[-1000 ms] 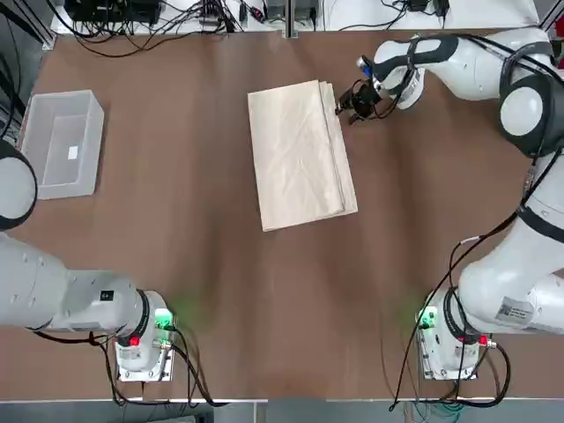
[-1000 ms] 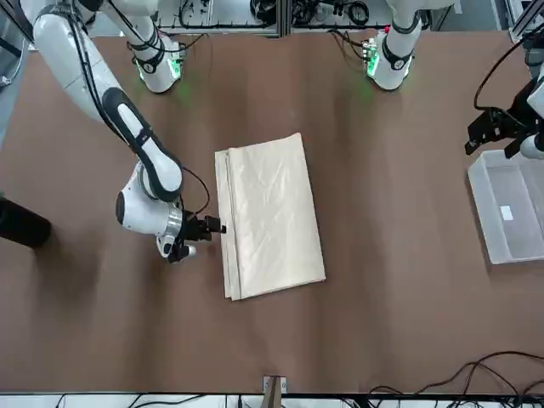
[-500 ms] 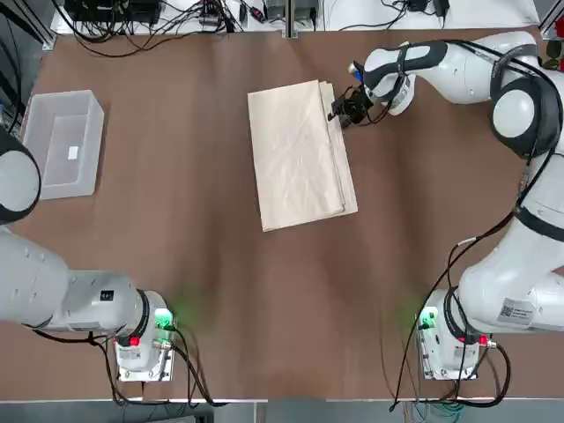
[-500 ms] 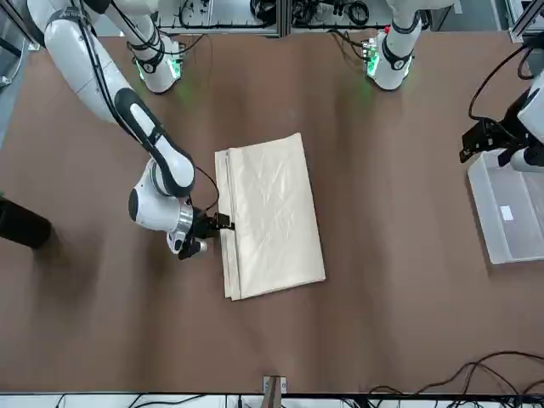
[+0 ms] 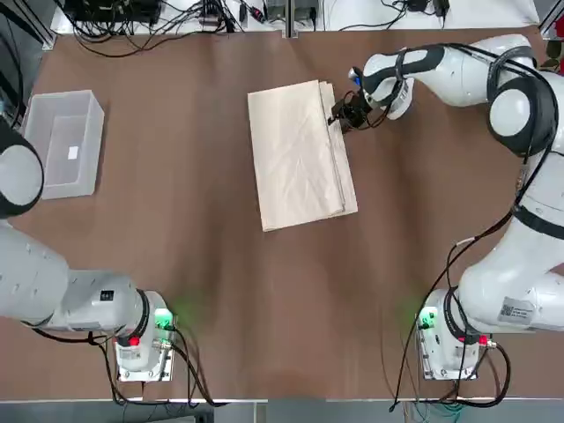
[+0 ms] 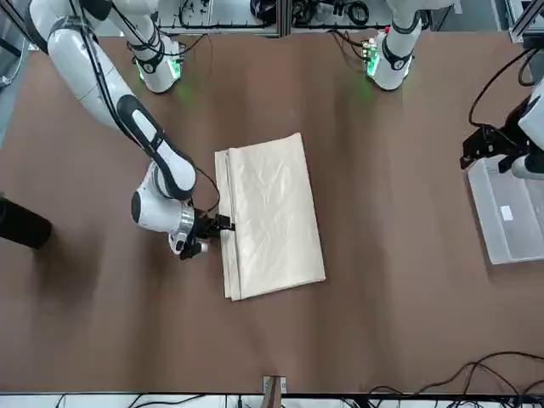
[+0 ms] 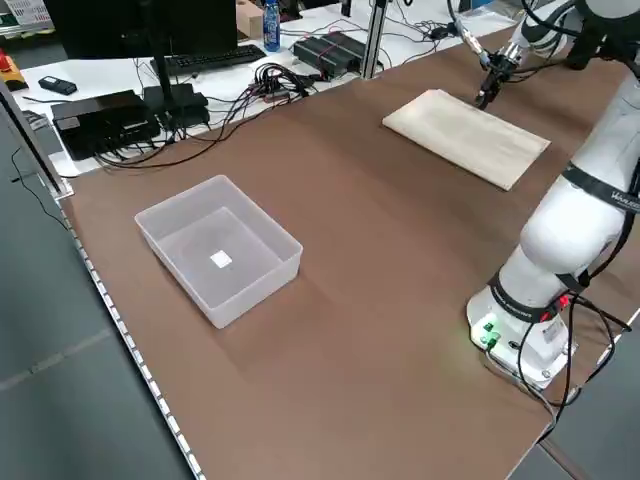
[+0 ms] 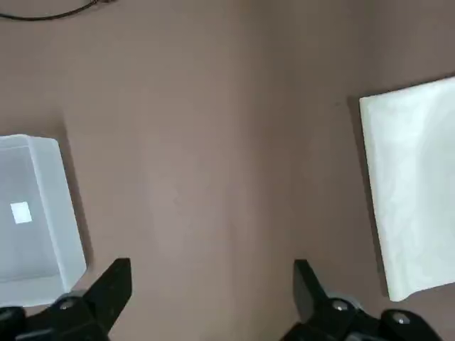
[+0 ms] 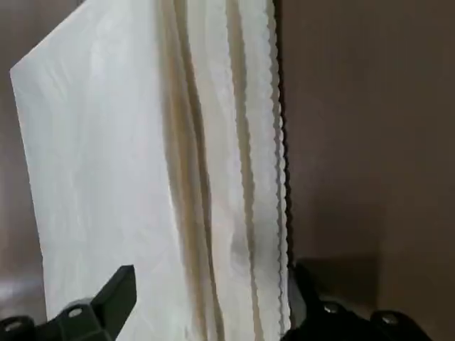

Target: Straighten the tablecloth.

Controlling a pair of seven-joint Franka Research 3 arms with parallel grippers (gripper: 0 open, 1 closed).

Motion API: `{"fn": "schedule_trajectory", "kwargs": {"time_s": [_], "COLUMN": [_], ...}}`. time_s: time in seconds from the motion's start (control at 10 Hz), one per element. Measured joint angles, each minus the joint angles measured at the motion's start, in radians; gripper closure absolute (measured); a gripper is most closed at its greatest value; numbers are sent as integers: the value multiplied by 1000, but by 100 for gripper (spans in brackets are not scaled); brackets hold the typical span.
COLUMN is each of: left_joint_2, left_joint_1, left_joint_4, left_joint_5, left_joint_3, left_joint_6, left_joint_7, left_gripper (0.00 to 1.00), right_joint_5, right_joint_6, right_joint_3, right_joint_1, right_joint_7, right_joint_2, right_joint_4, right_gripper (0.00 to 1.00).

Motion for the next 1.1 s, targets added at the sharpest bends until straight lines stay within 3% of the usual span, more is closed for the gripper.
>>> {"fn": "schedule_trajectory", "kwargs": {"time_s": [0.3,0.7,0.8,1.1], "left_joint_2": [8,9,9,9], "left_joint_1": [1,2,2,2], "left_joint_4": [8,9,9,10], "left_joint_5": [0,0,0,0], "left_joint_3": [1,3,4,5], "left_joint_6": [0,0,0,0], "left_joint_7": [0,-1,-1,-1], "left_gripper": [0,0,0,0], "right_joint_5": [41,111,113,114], "right_joint_6": [11,105,105,102], "right_joint_3": [0,2,1,-1], "right_joint_1": [12,98,99,97], "right_joint_7": [-4,-9,-9,-9], "right_joint_2": [11,19,19,20], "right_joint_4": [8,10,11,16], "right_gripper": [6,12,18,68]}}
